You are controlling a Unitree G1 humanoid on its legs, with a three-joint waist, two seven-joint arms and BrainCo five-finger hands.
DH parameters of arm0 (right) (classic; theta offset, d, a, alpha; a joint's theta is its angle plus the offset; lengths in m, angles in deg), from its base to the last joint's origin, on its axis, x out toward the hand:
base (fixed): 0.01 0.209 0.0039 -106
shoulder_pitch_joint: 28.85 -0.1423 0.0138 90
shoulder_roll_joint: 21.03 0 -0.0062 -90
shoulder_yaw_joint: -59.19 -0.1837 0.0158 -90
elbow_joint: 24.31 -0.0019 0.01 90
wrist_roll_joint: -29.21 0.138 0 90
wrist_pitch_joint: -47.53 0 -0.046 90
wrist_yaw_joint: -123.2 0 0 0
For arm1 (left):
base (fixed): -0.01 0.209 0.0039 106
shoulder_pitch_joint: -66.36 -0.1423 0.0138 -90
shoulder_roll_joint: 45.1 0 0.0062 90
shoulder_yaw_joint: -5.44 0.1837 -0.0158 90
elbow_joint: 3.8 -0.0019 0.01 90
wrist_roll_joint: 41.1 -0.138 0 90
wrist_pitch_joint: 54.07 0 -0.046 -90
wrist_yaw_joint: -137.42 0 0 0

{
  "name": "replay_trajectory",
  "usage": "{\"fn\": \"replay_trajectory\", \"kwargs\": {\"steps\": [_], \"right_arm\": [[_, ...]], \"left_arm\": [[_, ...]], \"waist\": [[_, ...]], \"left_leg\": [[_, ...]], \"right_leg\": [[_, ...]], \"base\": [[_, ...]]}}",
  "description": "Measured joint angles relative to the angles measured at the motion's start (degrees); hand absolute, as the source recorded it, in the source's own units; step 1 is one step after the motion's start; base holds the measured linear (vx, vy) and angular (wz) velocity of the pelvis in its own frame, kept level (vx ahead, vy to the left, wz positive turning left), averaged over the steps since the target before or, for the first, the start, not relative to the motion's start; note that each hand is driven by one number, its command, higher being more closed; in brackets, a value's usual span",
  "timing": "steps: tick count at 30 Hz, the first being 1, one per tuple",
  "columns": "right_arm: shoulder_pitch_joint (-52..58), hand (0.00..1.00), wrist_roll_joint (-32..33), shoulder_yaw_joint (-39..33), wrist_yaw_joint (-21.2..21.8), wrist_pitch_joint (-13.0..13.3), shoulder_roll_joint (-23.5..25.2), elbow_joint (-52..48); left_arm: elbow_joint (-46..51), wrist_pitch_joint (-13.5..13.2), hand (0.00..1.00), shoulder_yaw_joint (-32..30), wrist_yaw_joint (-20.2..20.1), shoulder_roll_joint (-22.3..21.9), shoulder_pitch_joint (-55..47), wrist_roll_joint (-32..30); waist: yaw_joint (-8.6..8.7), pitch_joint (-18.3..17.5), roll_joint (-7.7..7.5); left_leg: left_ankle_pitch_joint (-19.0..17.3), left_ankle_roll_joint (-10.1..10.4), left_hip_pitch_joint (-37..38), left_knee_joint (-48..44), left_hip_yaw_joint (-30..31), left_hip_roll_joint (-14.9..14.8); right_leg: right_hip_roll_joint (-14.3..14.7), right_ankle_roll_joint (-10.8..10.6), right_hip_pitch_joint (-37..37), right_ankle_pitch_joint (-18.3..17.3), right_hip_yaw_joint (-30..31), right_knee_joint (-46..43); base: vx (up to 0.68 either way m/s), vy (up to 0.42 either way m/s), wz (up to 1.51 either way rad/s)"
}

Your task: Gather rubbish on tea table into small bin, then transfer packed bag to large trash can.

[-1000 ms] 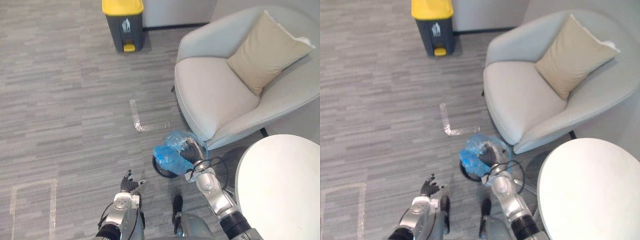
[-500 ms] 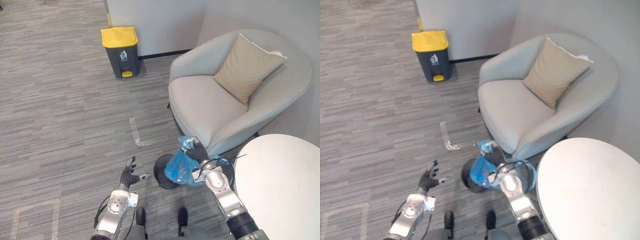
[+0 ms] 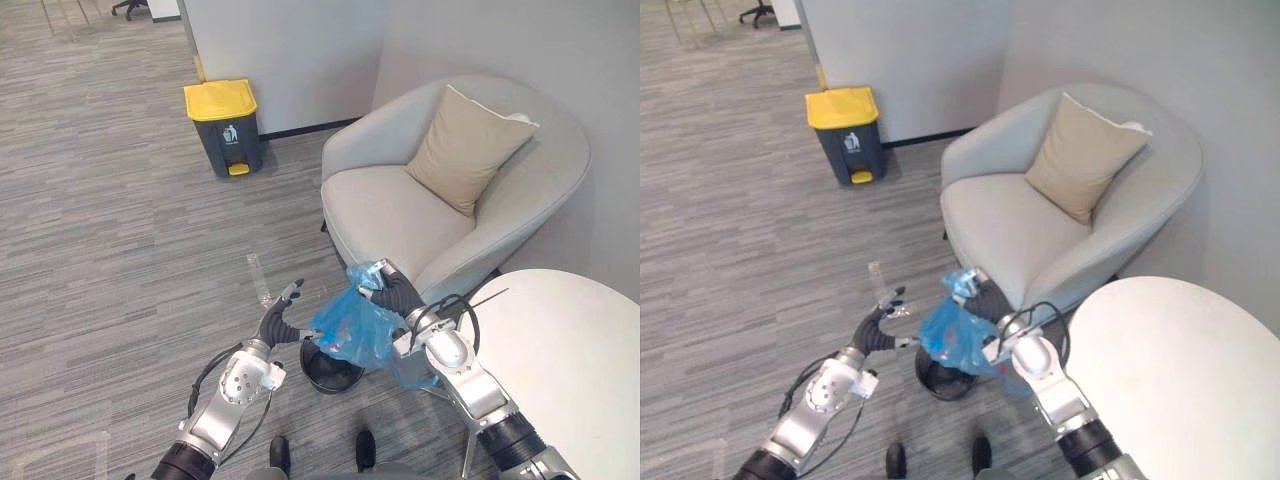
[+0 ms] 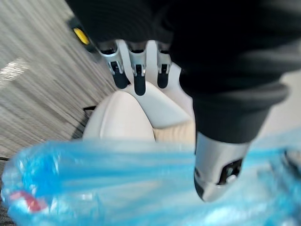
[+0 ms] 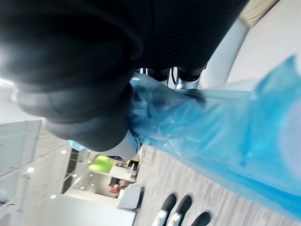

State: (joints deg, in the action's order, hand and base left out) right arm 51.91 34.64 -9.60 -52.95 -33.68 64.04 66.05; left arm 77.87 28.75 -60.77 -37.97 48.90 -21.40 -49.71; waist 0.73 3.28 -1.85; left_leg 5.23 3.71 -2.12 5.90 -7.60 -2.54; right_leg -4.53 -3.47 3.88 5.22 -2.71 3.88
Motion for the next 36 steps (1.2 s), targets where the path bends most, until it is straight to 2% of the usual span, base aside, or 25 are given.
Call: {"fn": "replay_trajectory", "kwargs": {"steps": [5, 11, 14, 18, 24, 32, 36], "right_arm": [[-2.40, 1.00, 5.02, 3.96, 1.78, 0.17, -0.78, -2.53], [-5.61, 1.00, 8.56, 7.10, 2.69, 0.38, -0.10, -4.22], [-6.50, 1.00, 9.49, 9.00, 2.86, 0.38, 0.88, -4.23], [-6.55, 1.00, 10.80, 11.03, 2.93, 0.36, 3.44, -4.22], [-6.76, 1.00, 10.91, 11.11, 2.94, 0.11, 4.31, -4.21], [-8.70, 1.00, 13.56, 13.04, 3.54, -0.91, 5.84, -4.21], [-8.72, 1.00, 15.31, 13.41, 3.77, -1.80, 7.89, -4.20]], "left_arm": [[0.01, -1.41, 0.00, 3.29, -0.53, 2.21, 2.93, -4.14], [0.02, -1.41, 0.00, 4.81, 1.41, 2.22, 5.39, -13.06], [0.02, -1.38, 0.00, 4.92, 2.47, 1.36, 5.45, -15.17], [-0.08, -1.30, 0.00, 5.99, 2.90, -0.88, 5.43, -15.54], [-2.01, -1.26, 0.00, 6.95, 2.95, -4.65, 5.35, -15.47], [-5.48, -0.70, 0.00, 6.60, 2.88, -6.38, 5.37, -14.69], [-8.62, 0.51, 0.00, 6.57, 2.91, -8.30, 5.71, -14.56]], "waist": [[0.31, -0.03, -0.02], [0.73, -0.20, -0.22], [0.80, -0.22, -0.25], [0.72, -0.35, -0.44], [0.64, -0.87, -1.07], [0.66, -1.28, -1.13], [0.57, -2.18, -1.25]], "left_leg": [[0.00, 0.01, 0.00, 0.03, -0.56, 0.01], [0.01, 0.01, -0.01, 0.07, -0.84, 0.02], [0.01, 0.01, -0.01, 0.06, -0.91, 0.03], [0.02, 0.01, 0.01, 0.04, -1.02, 0.03], [0.02, 0.01, 0.17, 0.05, -1.22, -0.07], [0.05, 0.05, 0.26, 0.06, -1.51, -0.21], [0.05, 0.06, 0.27, 0.04, -2.07, -0.26]], "right_leg": [[0.00, 0.06, 0.10, 0.29, 0.49, 0.39], [0.00, 0.01, 0.25, 0.34, 0.79, 0.40], [0.02, 0.00, 0.27, 0.35, 0.88, 0.41], [0.10, 0.00, 0.27, 0.36, 1.03, 0.40], [0.37, 0.02, 0.28, 0.37, 1.32, 0.33], [0.54, 0.15, 0.42, 0.61, 1.65, 0.31], [0.62, 0.16, 0.70, 0.75, 2.13, 0.28]], "base": [[-0.02, 0.008, -0.05], [0.00, 0.003, -0.01], [0.00, 0.000, 0.00], [0.00, 0.000, 0.00], [0.00, 0.000, -0.02], [0.00, 0.001, -0.01], [0.00, 0.002, -0.05]]}}
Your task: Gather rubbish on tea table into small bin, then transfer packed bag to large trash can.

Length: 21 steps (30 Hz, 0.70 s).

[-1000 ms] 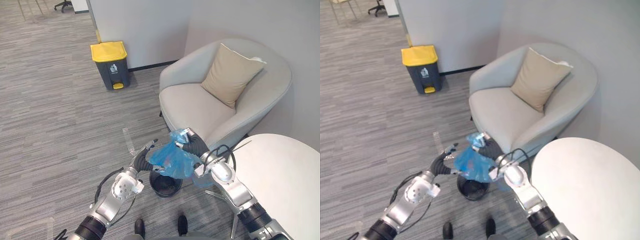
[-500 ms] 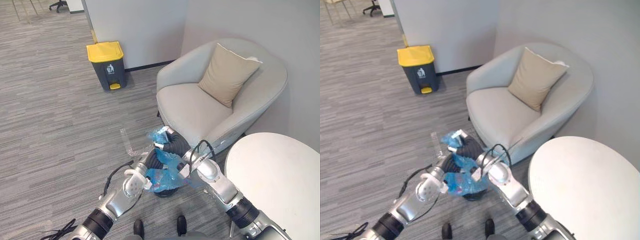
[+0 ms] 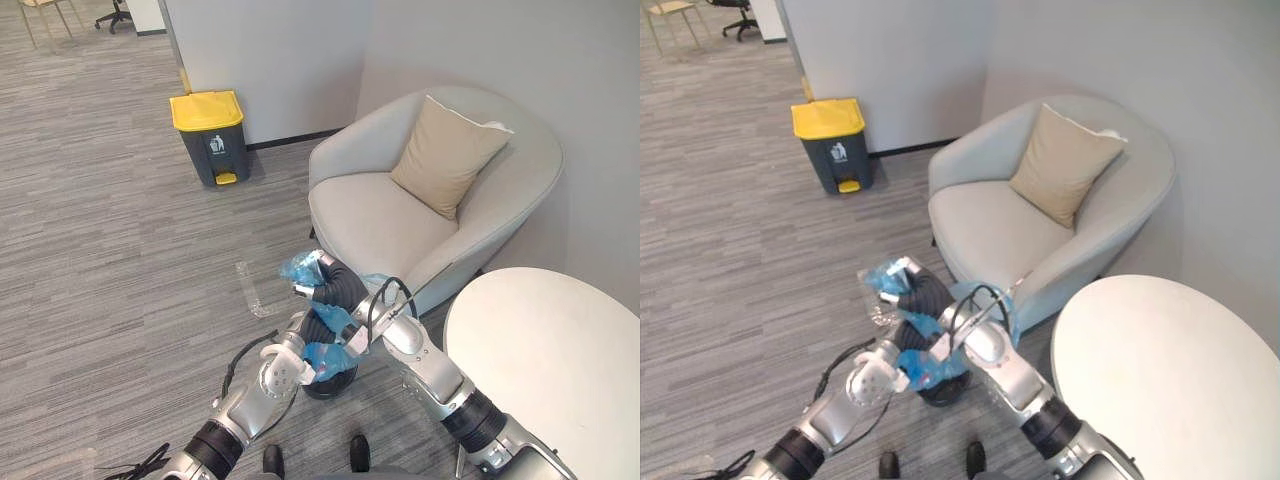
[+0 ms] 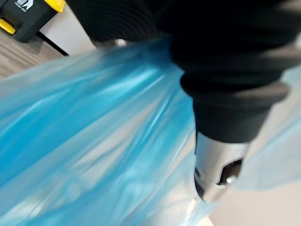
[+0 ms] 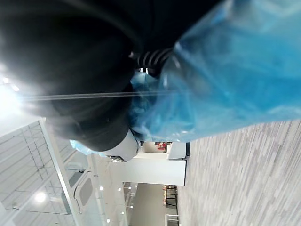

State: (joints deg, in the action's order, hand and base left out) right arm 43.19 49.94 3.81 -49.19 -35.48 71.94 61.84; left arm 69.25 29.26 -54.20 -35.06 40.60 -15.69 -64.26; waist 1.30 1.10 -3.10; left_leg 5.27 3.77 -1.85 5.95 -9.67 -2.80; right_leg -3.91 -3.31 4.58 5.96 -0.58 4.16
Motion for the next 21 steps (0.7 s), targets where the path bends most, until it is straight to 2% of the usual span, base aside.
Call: {"fn": "replay_trajectory", "kwargs": {"steps": [1, 2, 9, 21], "right_arm": [[-0.01, 1.00, 0.16, 0.00, 0.03, -0.03, 0.17, 0.00], [-0.04, 1.00, 0.54, 0.00, 0.03, -0.27, 0.72, 0.00], [-2.22, 1.00, 4.16, 2.22, 0.10, -0.69, 1.97, 0.00], [-0.62, 1.00, 4.09, 0.86, 0.32, -0.19, 3.82, 0.00]], "left_arm": [[-0.30, 0.02, 0.00, 0.00, 0.02, -0.18, 0.02, 0.03], [-1.17, 0.15, 1.00, 0.01, 0.04, -0.66, 0.17, 0.29], [-3.61, 0.87, 1.00, 0.54, 1.30, -1.97, 0.36, 0.28], [-5.11, 1.24, 1.00, -0.66, 2.42, -2.22, -0.37, 3.30]], "waist": [[-0.08, -0.06, -0.01], [-0.14, -0.11, -0.06], [-0.11, -0.14, -0.06], [-0.18, -0.14, -0.06]], "left_leg": [[0.00, 0.00, 0.00, 0.00, -0.07, -0.01], [0.00, 0.00, 0.02, 0.00, -0.23, -0.02], [0.08, 0.13, 0.16, 0.00, -0.60, -0.27], [0.19, 0.37, 0.51, 0.30, -0.64, -0.39]], "right_leg": [[0.01, 0.00, 0.03, 0.04, 0.08, 0.00], [0.04, 0.02, 0.12, 0.14, 0.25, -0.02], [0.20, 0.14, 0.31, 0.32, 0.64, -0.26], [0.17, -0.28, 0.33, -0.12, 0.72, -0.82]], "base": [[0.00, 0.003, -0.10], [-0.01, 0.004, -0.09], [-0.01, 0.001, -0.03], [0.00, 0.000, 0.00]]}}
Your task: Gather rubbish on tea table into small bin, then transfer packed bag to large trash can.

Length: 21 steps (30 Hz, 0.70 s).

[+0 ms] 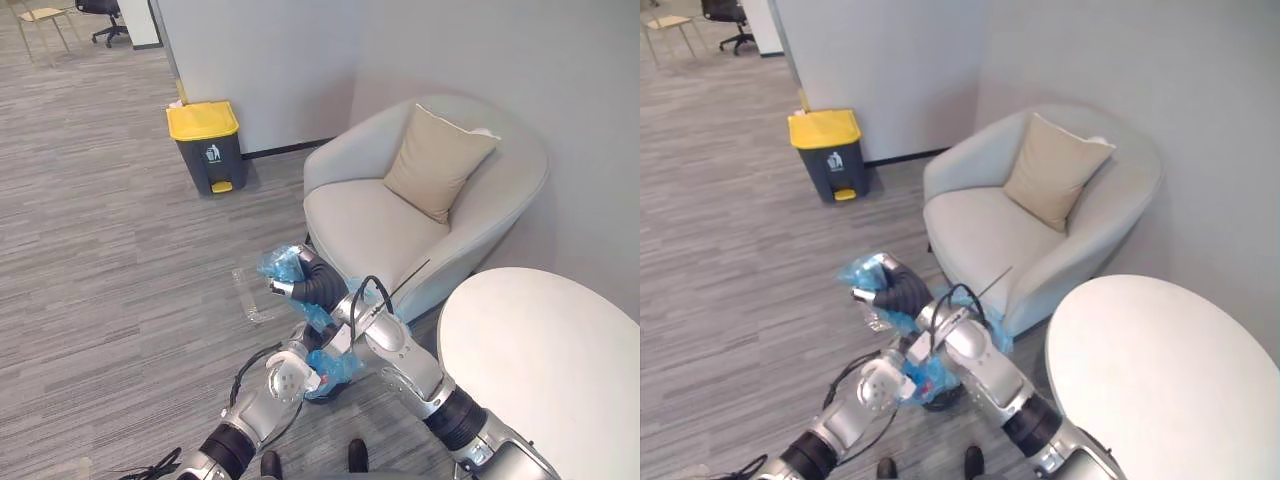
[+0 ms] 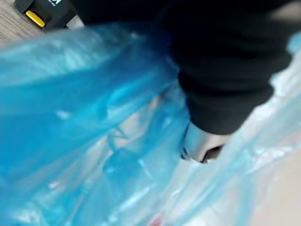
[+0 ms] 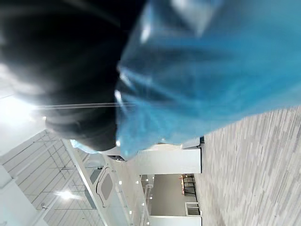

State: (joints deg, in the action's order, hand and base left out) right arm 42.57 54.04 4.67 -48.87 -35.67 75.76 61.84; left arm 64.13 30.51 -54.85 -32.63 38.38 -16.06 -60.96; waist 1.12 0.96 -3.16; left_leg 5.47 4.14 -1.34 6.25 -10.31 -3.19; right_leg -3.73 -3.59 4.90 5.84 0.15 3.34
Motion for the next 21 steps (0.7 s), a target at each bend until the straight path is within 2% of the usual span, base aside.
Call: {"fn": "replay_trajectory", "kwargs": {"steps": [1, 4, 7, 13, 21], "right_arm": [[1.14, 0.00, -0.13, -1.06, 0.03, 0.52, 0.30, 0.00], [3.15, 0.00, -0.40, -3.33, -0.07, 1.72, 0.22, 0.00], [5.78, 0.00, -3.78, -6.94, -0.33, 2.84, 0.16, 0.12], [10.06, 0.00, -13.94, -12.04, -2.79, 3.63, -1.02, 0.37], [15.06, 0.00, -30.07, -21.58, -8.64, 4.20, -4.12, 1.54]], "left_arm": [[0.00, 0.04, 1.00, -0.70, 0.01, -0.19, -0.62, 0.87], [0.00, 0.36, 1.00, -2.17, 0.02, -0.15, -2.04, 2.50], [0.01, 0.94, 1.00, -4.61, 0.04, -0.23, -3.76, 4.84], [0.12, 1.04, 1.00, -9.09, 0.17, -0.21, -5.06, 7.84], [0.17, 1.09, 1.00, -15.35, 0.14, -0.29, -8.67, 11.16]], "waist": [[0.01, 0.00, -0.01], [0.02, 0.00, -0.01], [0.03, -0.01, -0.02], [0.09, -0.10, -0.17], [0.09, -0.63, -0.99]], "left_leg": [[0.00, 0.00, 0.00, 0.00, -0.01, 0.02], [0.00, 0.00, 0.00, 0.01, -0.01, 0.04], [0.00, -0.01, 0.02, 0.02, 0.00, 0.04], [0.01, -0.03, 0.00, 0.03, 0.08, 0.04], [-0.03, -0.04, 0.42, 0.03, 0.70, 0.17]], "right_leg": [[-0.02, -0.01, 0.00, -0.01, 0.01, 0.00], [-0.05, -0.04, 0.00, -0.02, 0.00, 0.00], [-0.07, -0.08, -0.04, -0.05, -0.03, 0.00], [-0.12, -0.13, -0.08, -0.09, -0.14, 0.01], [-0.34, -0.29, -0.94, -0.25, -0.84, 0.21]], "base": [[0.00, 0.000, 0.00], [0.00, 0.000, 0.00], [0.00, 0.000, 0.00], [0.00, 0.000, 0.00], [0.00, 0.000, 0.03]]}}
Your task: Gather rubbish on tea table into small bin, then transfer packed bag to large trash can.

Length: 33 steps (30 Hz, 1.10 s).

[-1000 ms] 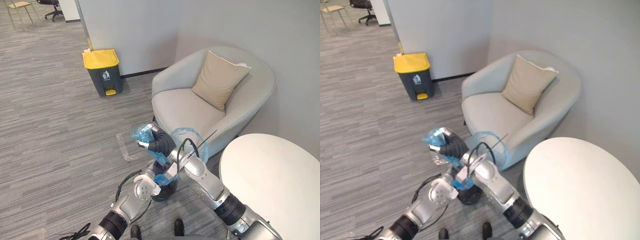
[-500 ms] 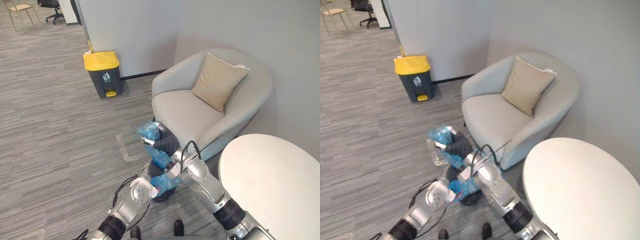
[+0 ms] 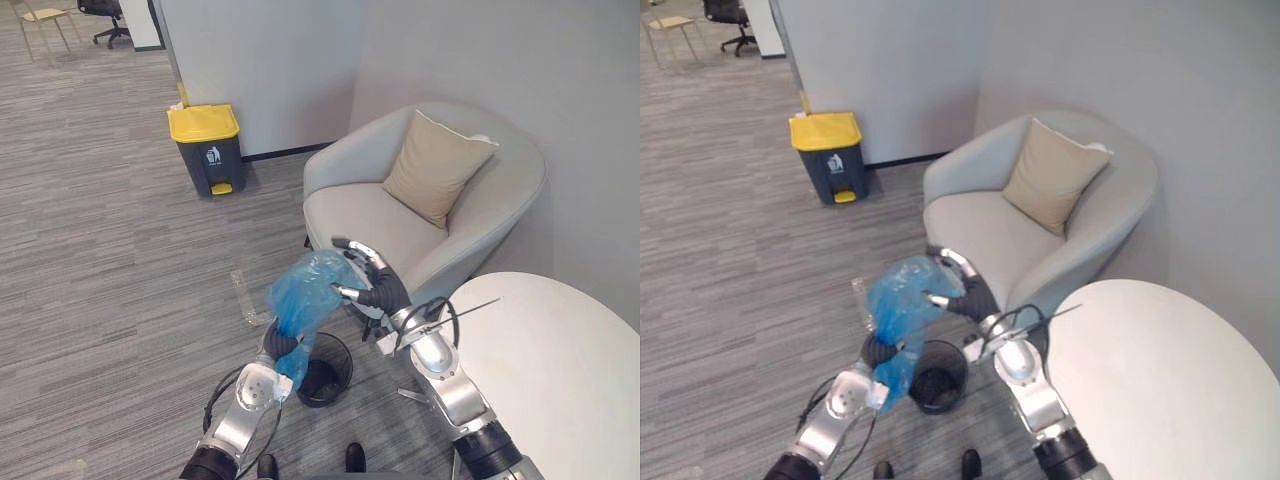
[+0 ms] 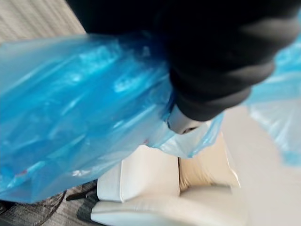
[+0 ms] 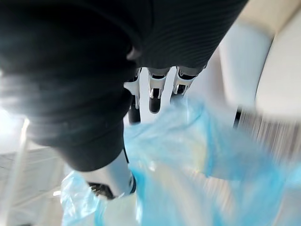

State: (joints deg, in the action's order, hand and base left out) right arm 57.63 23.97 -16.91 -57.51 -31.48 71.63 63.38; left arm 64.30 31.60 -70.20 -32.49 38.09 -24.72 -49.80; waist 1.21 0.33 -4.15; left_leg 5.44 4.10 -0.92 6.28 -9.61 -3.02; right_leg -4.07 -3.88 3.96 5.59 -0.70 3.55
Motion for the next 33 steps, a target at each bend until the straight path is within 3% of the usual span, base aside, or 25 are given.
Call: {"fn": "replay_trajectory", "kwargs": {"steps": [3, 8, 12, 21, 29, 33], "right_arm": [[1.92, 0.00, -3.90, -2.71, -2.01, 0.33, -0.20, 1.10], [5.78, 0.00, -3.47, -9.25, -2.66, -0.66, 4.57, 11.62], [6.26, 0.00, -0.77, -14.21, -2.71, -2.36, 8.75, 23.95], [6.35, 0.00, 3.42, -25.49, -4.77, -6.15, 10.54, 49.15], [6.90, 0.00, 4.18, -27.23, -6.66, -7.19, 11.13, 53.33], [5.20, 0.00, 5.24, -26.67, -7.32, -7.32, 12.58, 53.19]], "left_arm": [[-0.02, 0.03, 1.00, -2.81, 0.02, -0.01, -1.45, 1.92], [-2.34, 0.26, 1.00, -7.59, 0.89, -1.15, -3.22, 6.70], [-6.64, 0.93, 1.00, -12.86, 0.87, -2.55, -4.73, 9.09], [-22.53, 2.53, 1.00, -21.21, -0.78, -3.74, -6.27, 12.24], [-29.03, 3.61, 1.00, -24.89, -1.34, -6.41, -7.13, 12.17], [-29.42, 3.62, 1.00, -25.25, -1.30, -7.41, -6.45, 12.19]], "waist": [[0.00, -0.02, -0.07], [0.04, 0.08, 0.07], [0.01, 0.40, 0.55], [-0.54, 1.56, 2.20], [-1.70, 2.68, 2.93], [-2.11, 3.71, 2.05]], "left_leg": [[-0.10, 0.14, -0.04, 0.00, 0.03, -0.01], [-0.52, 0.06, -0.09, 0.00, 0.90, 0.34], [-0.88, 0.13, -0.09, -0.01, 0.88, 0.58], [-2.04, -0.04, 3.05, -0.02, 0.53, 0.68], [-3.37, -0.16, 5.80, -0.34, -2.89, 0.61], [-3.73, -0.14, 4.81, -0.58, -6.30, 0.74]], "right_leg": [[0.00, 0.03, 0.03, -0.04, -0.04, -0.01], [-0.20, 0.33, -0.79, -0.33, -1.03, 0.91], [-0.41, 0.30, -1.09, -0.34, -1.18, 1.42], [-0.39, -0.30, -4.13, -1.28, -1.14, 1.47], [-0.41, -0.70, -4.23, -2.17, 1.47, -0.84], [-0.39, -1.10, -0.87, -2.54, 4.08, -3.31]], "base": [[0.00, 0.000, 0.01], [0.00, 0.003, 0.09], [0.00, 0.000, 0.00], [0.05, 0.003, -0.02], [0.02, 0.016, -0.21], [-0.05, 0.023, -0.33]]}}
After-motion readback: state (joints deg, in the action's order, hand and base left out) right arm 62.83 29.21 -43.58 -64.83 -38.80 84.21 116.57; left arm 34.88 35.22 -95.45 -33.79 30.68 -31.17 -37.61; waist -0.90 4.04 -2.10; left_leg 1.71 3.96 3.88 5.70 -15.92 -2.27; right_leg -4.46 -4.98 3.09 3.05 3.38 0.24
